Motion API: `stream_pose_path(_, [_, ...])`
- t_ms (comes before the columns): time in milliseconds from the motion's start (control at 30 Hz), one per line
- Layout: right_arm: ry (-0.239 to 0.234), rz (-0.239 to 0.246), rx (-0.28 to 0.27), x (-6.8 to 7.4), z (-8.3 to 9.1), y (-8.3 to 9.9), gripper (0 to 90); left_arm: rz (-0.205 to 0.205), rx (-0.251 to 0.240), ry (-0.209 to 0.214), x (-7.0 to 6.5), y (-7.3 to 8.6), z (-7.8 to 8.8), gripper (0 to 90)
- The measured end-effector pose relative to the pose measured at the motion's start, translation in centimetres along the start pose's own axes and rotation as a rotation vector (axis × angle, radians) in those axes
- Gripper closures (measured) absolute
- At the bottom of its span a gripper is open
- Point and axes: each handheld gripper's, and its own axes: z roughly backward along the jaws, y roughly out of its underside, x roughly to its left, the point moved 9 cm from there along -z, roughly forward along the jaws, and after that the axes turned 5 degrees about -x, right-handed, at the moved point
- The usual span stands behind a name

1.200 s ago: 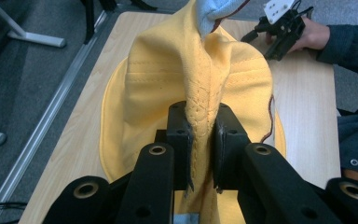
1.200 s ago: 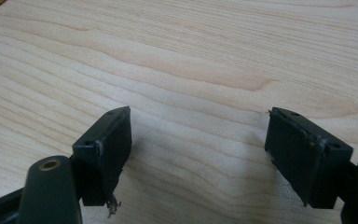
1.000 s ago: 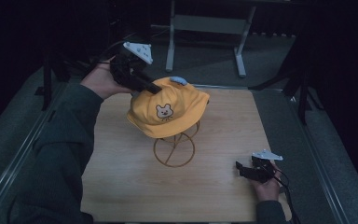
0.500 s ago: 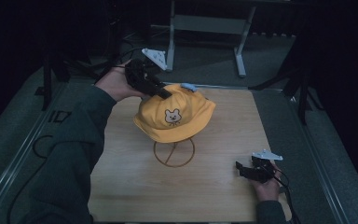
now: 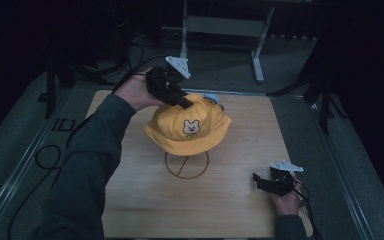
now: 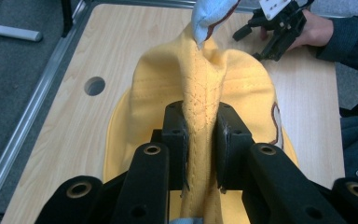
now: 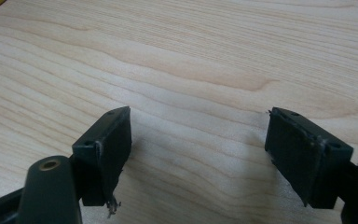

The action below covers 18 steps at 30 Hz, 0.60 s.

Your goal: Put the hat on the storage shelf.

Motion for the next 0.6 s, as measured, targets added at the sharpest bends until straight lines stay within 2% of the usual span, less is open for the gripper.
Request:
stream_pose_path(300, [0.000,0.002,-0.001,0.0,0.0,0.0,22.6,-0.001,0.031,0.025,-0.4,0.1,-1.4,71.1])
stream_pose_path(367, [0.000,0.002,-0.001,0.0,0.0,0.0,22.6,0.014,0.028,0.031,-0.4,0.0,-1.5,64.5])
stream_pose_path(433, [-0.001,0.002,-0.001,0.0,0.0,0.0,22.6,0.014,-0.005,-0.004,-0.3,-0.2,-1.4,54.8])
stream_pose_path(500, [-0.001,0.002,-0.001,0.0,0.0,0.0,22.6,0.044,-0.030,-0.003,-0.1,-0.5,-1.1,46.1])
stream_pose_path(600, [-0.001,0.003,0.000,0.0,0.0,0.0,22.6,0.059,-0.039,-0.024,0.2,-0.5,-0.7,34.9])
